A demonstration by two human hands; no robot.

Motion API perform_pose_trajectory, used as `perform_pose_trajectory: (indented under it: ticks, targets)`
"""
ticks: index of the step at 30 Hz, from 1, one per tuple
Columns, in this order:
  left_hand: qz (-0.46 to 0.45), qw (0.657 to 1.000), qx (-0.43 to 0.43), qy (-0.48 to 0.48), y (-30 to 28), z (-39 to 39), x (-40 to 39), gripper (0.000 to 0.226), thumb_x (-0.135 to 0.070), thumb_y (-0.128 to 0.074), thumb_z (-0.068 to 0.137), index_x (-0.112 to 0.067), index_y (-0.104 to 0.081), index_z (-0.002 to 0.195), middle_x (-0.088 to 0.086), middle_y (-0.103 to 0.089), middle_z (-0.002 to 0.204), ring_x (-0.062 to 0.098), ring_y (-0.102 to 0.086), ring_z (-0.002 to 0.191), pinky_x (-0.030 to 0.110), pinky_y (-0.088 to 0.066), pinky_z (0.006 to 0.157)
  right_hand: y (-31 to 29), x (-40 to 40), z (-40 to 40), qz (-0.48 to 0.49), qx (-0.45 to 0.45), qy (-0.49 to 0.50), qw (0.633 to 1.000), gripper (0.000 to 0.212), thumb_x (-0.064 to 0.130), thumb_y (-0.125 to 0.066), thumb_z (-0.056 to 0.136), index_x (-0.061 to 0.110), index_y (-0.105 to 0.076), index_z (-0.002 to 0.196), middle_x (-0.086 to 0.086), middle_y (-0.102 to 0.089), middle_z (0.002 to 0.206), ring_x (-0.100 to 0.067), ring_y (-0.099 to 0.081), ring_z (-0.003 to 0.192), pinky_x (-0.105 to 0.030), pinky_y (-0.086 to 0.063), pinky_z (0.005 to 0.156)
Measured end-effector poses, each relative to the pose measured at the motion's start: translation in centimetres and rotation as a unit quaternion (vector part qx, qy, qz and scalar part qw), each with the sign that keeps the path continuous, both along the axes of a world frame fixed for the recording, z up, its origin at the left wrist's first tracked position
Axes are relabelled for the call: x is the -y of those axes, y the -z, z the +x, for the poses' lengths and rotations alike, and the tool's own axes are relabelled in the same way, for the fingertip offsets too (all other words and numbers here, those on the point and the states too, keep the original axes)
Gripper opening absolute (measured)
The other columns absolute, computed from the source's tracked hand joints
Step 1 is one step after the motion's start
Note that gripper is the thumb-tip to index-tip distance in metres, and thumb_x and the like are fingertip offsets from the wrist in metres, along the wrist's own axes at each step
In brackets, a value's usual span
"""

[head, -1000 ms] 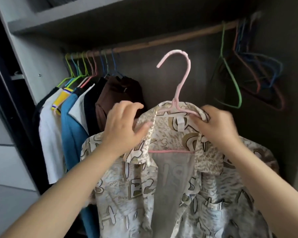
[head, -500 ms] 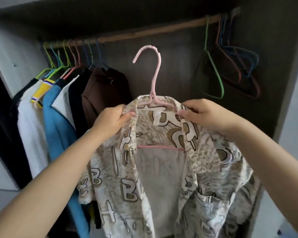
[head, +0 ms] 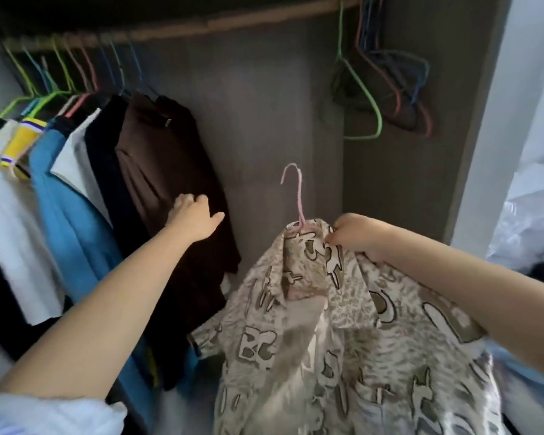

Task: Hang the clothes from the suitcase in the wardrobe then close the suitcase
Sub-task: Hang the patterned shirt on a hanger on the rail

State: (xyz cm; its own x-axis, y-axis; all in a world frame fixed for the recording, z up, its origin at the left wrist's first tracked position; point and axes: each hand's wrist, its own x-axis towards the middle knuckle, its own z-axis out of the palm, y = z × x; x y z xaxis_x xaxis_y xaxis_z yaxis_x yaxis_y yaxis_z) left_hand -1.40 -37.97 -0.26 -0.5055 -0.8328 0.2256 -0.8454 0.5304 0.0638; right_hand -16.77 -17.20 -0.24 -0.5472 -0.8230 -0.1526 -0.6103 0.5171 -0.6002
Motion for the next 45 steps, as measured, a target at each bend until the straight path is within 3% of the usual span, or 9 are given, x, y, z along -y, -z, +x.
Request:
perform_pose_trajectory:
  ticks: [5, 11, 15, 21, 24, 28, 33, 37, 45]
  targets:
    - [-0.044, 0.997, -0.011, -0.058, -1.3, 2.6, 0.8, 0.054, -0.038, -0.045, 0.094, -0.007, -0.035, 0.137, 0.018, -0.029, 0.143, 0.033, -0.024, 0.132, 0.043, -0.033, 0.102, -0.9, 3.7, 1.5, -0.114, -0.009, 0.049, 0.992, 0.031, 0.009, -0.045, 0.09, 0.008, -0.039, 0.06, -0.003, -0.039, 0.06, -0.013, -0.037, 0.052, -0.024, -0.028, 0.046]
    - [-0.197, 0.975, -0.09, -0.051, -3.5, 5.6, 1.1, 0.042, -0.022, -0.054, 0.089, -0.004, -0.045, 0.126, 0.019, -0.033, 0.138, 0.035, -0.028, 0.127, 0.042, -0.036, 0.097, -4.5, 9.9, 4.5, -0.299, 0.098, 0.053, 0.948, 0.019, 0.014, -0.046, 0.09, 0.005, -0.051, 0.075, -0.006, -0.048, 0.065, -0.022, -0.051, 0.07, -0.029, -0.037, 0.062]
    - [-0.213, 0.97, -0.104, -0.049, -6.2, 6.3, 2.3, 0.047, -0.021, -0.053, 0.089, -0.008, -0.038, 0.131, 0.017, -0.034, 0.137, 0.034, -0.031, 0.127, 0.039, -0.032, 0.102, -7.8, 13.5, 5.6, -0.345, 0.074, -0.008, 0.936, 0.013, 0.016, -0.046, 0.093, 0.008, -0.052, 0.085, -0.004, -0.049, 0.069, -0.019, -0.049, 0.065, -0.028, -0.036, 0.054]
    - [-0.184, 0.977, -0.086, -0.065, -12.7, 6.0, 5.3, 0.04, -0.023, -0.049, 0.092, -0.011, -0.037, 0.128, 0.013, -0.045, 0.127, 0.032, -0.047, 0.116, 0.038, -0.043, 0.08, -13.5, 20.4, 5.7, -0.402, 0.046, -0.029, 0.914, 0.029, 0.004, -0.037, 0.091, 0.013, -0.038, 0.063, 0.0, -0.038, 0.062, -0.017, -0.041, 0.058, -0.025, -0.03, 0.049]
    - [-0.165, 0.983, -0.007, -0.077, -13.8, 5.8, 6.8, 0.038, -0.025, -0.045, 0.093, -0.013, -0.036, 0.128, 0.011, -0.048, 0.124, 0.031, -0.053, 0.107, 0.036, -0.041, 0.068, -16.0, 24.1, 6.3, -0.4, 0.01, -0.038, 0.916, 0.013, 0.006, -0.038, 0.091, 0.007, -0.052, 0.092, -0.006, -0.048, 0.075, -0.026, -0.049, 0.077, -0.027, -0.034, 0.057]
    - [-0.164, 0.981, 0.077, -0.069, -14.2, 5.4, 8.5, 0.041, -0.032, -0.044, 0.093, -0.014, -0.034, 0.129, 0.008, -0.051, 0.121, 0.029, -0.056, 0.105, 0.034, -0.04, 0.066, -17.8, 28.6, 6.4, -0.39, -0.016, -0.031, 0.92, 0.041, 0.008, -0.043, 0.092, -0.003, -0.044, 0.131, -0.019, -0.059, 0.117, -0.033, -0.056, 0.107, -0.032, -0.044, 0.075]
    - [-0.061, 0.995, -0.08, -0.013, -15.2, 6.5, 10.7, 0.023, -0.018, -0.053, 0.087, -0.012, -0.05, 0.108, 0.005, -0.059, 0.096, 0.024, -0.057, 0.086, 0.033, -0.045, 0.072, -17.8, 32.5, 6.8, -0.375, -0.001, -0.028, 0.926, 0.041, 0.008, -0.045, 0.091, 0.002, -0.043, 0.131, -0.018, -0.056, 0.124, -0.033, -0.054, 0.113, -0.033, -0.046, 0.085]
    - [-0.026, 0.997, -0.077, 0.006, -15.6, 6.8, 11.5, 0.013, -0.012, -0.052, 0.085, -0.015, -0.042, 0.093, -0.001, -0.049, 0.071, 0.018, -0.05, 0.06, 0.036, -0.047, 0.068, -16.9, 33.8, 6.9, -0.37, 0.008, -0.017, 0.929, 0.045, 0.008, -0.042, 0.091, 0.005, -0.037, 0.135, -0.017, -0.054, 0.127, -0.033, -0.052, 0.116, -0.034, -0.044, 0.09]
    - [-0.02, 0.995, -0.096, 0.011, -14.8, 7.5, 12.6, 0.023, -0.014, -0.052, 0.087, -0.009, -0.047, 0.109, -0.003, -0.047, 0.073, 0.019, -0.049, 0.074, 0.028, -0.039, 0.066, -14.9, 33.2, 8.1, -0.326, 0.033, -0.027, 0.944, 0.056, 0.005, -0.037, 0.094, 0.005, -0.017, 0.146, -0.015, -0.043, 0.14, -0.031, -0.044, 0.126, -0.029, -0.04, 0.092]
